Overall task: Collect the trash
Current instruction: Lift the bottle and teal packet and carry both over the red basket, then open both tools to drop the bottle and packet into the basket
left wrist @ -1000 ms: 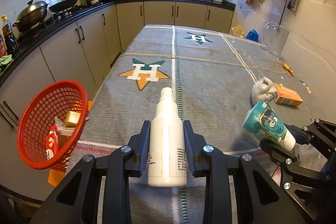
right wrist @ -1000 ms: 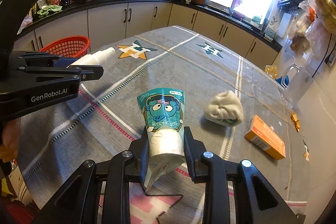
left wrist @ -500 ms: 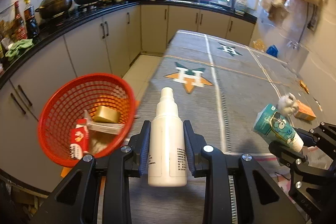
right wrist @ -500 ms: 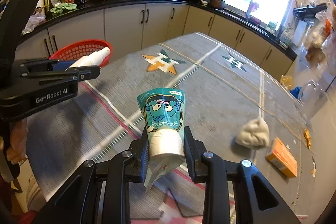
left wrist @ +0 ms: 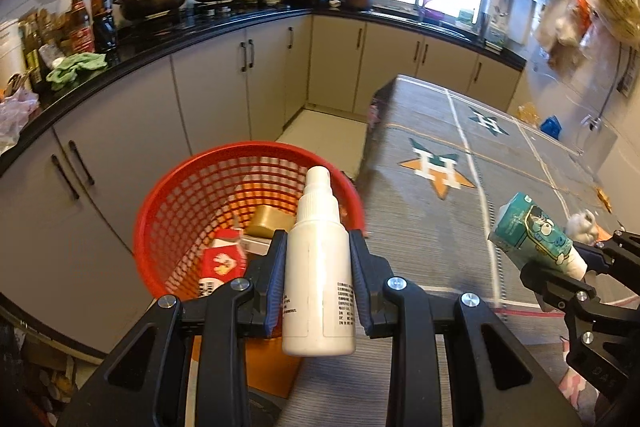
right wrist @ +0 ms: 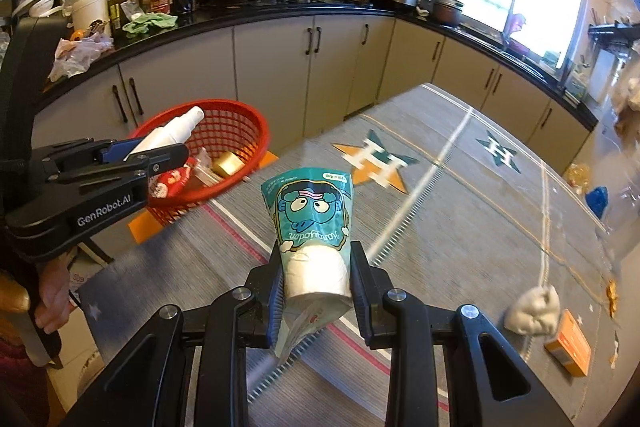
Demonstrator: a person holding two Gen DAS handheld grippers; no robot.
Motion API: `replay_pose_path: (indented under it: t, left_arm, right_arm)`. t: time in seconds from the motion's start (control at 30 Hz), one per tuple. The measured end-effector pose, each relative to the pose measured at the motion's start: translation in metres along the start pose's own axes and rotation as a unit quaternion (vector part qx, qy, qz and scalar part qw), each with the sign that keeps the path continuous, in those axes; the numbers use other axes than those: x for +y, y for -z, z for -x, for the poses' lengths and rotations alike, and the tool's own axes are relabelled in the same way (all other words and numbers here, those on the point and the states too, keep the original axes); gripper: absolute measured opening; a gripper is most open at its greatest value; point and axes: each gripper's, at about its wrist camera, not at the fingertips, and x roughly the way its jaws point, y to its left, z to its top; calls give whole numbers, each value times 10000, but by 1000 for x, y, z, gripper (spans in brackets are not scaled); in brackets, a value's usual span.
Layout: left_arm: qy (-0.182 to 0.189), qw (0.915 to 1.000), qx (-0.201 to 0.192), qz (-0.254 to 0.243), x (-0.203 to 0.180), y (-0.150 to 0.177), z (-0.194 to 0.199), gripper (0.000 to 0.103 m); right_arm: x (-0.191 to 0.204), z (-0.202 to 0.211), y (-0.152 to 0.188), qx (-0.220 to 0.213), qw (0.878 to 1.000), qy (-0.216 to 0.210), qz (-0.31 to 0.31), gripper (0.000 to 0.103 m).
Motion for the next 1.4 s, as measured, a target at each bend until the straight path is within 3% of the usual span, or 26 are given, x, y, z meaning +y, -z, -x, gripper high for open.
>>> replay_pose_path:
  t: [0.73,1.17,1.3,1.4]
  left_arm:
    - [-232,9991,97,331,52,-5,-18,29]
    - [-276,9977,293,553,77,-7,-43,29]
    - [-282,9970,323,643,81,-6,-48,29]
    - [-286,9971,331,630,82,-7,-50,31]
  right_arm:
    - [40,-31,-48,38,9986,-526,54,32]
    - [52,-74,-91,237,9894,-1335,-518,34]
    - [56,-91,-99,280,9867,-1443,-692,49]
    - [54,-94,-100,212,9860,-1461,-774,50]
